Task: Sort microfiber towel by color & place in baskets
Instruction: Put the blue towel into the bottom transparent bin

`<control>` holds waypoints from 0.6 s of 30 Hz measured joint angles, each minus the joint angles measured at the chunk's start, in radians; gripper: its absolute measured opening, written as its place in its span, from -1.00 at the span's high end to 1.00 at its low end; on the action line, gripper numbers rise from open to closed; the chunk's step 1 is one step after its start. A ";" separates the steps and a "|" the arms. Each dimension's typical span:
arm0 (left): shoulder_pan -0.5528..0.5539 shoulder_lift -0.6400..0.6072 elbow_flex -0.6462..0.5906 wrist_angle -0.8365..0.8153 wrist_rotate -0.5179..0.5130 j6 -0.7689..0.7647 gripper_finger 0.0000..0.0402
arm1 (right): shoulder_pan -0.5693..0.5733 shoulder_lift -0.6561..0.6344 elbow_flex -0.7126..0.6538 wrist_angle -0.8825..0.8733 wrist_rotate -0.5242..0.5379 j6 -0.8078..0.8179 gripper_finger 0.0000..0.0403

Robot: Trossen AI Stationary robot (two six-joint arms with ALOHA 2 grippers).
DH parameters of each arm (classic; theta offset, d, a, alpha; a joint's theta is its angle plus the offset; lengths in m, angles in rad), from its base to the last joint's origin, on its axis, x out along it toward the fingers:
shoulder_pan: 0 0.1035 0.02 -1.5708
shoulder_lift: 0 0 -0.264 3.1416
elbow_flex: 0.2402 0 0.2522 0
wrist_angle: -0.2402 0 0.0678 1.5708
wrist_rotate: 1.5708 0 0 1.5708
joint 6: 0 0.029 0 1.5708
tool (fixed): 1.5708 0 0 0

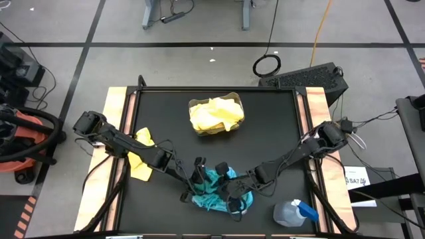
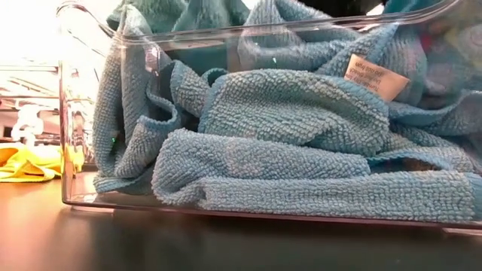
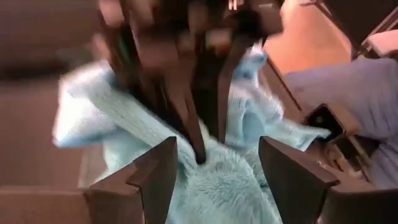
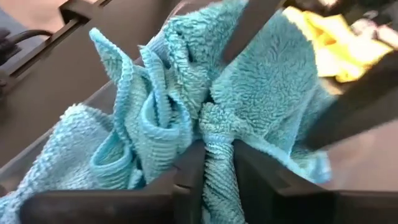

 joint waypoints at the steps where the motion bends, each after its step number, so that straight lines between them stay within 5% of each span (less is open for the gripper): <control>1: 0.000 -0.011 0.007 -0.015 -0.009 0.011 -0.15 | -0.002 0.009 0.000 0.001 -0.018 0.008 0.68; 7: -0.002 -0.073 0.046 -0.178 -0.140 0.040 -0.15 | -0.021 0.068 0.002 0.005 -0.107 0.063 0.87; 18: -0.014 -0.172 0.052 -0.386 -0.175 -0.005 -0.15 | -0.054 0.123 0.003 0.008 -0.197 0.136 0.86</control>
